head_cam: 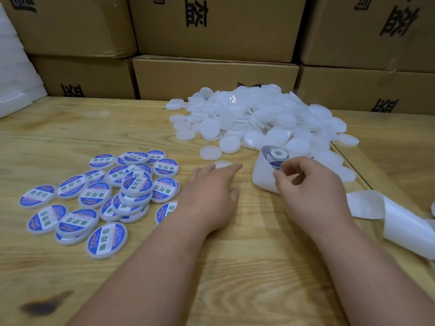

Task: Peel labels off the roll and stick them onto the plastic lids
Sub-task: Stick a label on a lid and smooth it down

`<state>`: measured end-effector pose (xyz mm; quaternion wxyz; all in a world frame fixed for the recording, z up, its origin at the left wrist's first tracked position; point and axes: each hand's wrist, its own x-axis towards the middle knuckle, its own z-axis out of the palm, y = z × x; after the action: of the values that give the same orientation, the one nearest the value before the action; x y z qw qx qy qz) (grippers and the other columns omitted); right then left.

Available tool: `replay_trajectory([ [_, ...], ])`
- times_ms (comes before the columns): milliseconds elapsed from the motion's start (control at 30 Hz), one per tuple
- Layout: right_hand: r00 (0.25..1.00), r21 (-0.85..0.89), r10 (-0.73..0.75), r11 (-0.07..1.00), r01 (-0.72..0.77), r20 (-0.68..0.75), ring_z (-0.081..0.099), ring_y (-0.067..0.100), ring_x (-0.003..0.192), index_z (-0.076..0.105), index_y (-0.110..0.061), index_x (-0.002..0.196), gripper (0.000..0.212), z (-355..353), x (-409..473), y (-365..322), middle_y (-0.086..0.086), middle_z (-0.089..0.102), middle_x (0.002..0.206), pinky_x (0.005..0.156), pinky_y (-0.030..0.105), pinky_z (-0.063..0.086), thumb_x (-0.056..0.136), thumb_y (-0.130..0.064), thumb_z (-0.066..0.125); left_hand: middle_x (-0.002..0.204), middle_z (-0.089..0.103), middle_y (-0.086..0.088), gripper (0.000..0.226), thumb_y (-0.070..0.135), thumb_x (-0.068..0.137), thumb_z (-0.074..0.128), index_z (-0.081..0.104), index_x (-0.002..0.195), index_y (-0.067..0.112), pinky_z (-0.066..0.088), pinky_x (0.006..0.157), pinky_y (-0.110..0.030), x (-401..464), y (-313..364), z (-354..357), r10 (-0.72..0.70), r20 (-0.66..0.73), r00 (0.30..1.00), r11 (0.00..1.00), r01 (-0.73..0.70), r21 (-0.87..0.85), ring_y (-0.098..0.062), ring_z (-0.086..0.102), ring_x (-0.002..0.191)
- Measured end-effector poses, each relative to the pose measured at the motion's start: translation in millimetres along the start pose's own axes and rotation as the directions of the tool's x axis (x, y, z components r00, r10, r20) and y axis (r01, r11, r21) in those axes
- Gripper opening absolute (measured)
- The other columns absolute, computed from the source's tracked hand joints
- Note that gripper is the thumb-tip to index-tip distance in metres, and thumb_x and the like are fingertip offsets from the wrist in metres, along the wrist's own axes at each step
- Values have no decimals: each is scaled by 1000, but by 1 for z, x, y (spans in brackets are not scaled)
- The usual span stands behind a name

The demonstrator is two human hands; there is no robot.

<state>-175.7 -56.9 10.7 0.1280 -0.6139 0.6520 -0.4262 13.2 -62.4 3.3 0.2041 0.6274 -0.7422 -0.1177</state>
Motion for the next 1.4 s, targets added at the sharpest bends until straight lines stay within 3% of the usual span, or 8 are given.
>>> replay_trajectory([
  [200,993,-107,18,994,-6,113,62,11,100,65,-29,121,37,8,1,3,-19,63,102,82,32,47,87,-41,74,119,61,12,35,51,91,64,66,123,39,38,106,-40,4,-7,-1,-52,-85,995,998,54,22,-19,44,126],
  [433,997,-40,-67,997,68,29,61,10,75,67,-20,85,15,8,1,-2,-4,68,76,66,33,52,93,-32,65,124,61,14,16,49,87,68,67,96,36,38,101,-37,5,-10,3,-82,-113,990,996,77,-47,-18,44,130],
  [633,995,149,1,989,14,-100,60,-4,74,63,-26,77,15,-5,2,-9,-23,66,82,54,18,41,91,-32,63,119,65,13,26,50,90,65,64,113,39,43,93,-36,4,-9,1,-67,-148,987,996,59,-62,-18,53,118],
  [867,957,246,240,949,-196,-165,38,13,55,52,-8,73,25,-37,12,-1,-12,42,52,53,31,34,70,-33,49,114,58,18,35,38,92,40,64,118,38,39,83,-17,0,-2,-4,-32,-231,972,906,-69,-418,2,52,105],
  [1067,848,565,529,694,-446,20,67,18,80,68,-39,110,44,-55,19,3,-3,71,97,68,35,52,72,-20,57,75,58,20,31,30,88,36,67,94,30,35,63,-22,-3,-2,-6,5,-257,966,867,-133,-480,1,53,78],
  [1167,782,686,546,445,-575,301,72,15,66,75,-17,101,28,-59,21,1,4,79,85,71,36,57,84,-10,53,65,56,19,23,44,91,42,60,85,31,39,60,-32,-3,0,-4,22,-243,970,882,-133,-452,-4,52,67],
  [1267,732,728,501,257,-636,462,64,8,47,67,-4,100,21,-60,18,-2,2,80,82,51,24,54,87,-3,51,89,61,17,14,48,92,60,55,105,48,49,75,-30,-2,4,2,90,-109,990,905,-127,-406,-3,57,80],
  [1400,687,677,432,206,-706,585,55,7,44,66,-1,108,36,-56,14,-9,-1,73,70,46,19,45,75,-2,54,104,52,15,55,34,97,61,38,139,61,49,92,-36,-4,12,9,237,-9,972,932,-229,-282,-7,54,102],
])
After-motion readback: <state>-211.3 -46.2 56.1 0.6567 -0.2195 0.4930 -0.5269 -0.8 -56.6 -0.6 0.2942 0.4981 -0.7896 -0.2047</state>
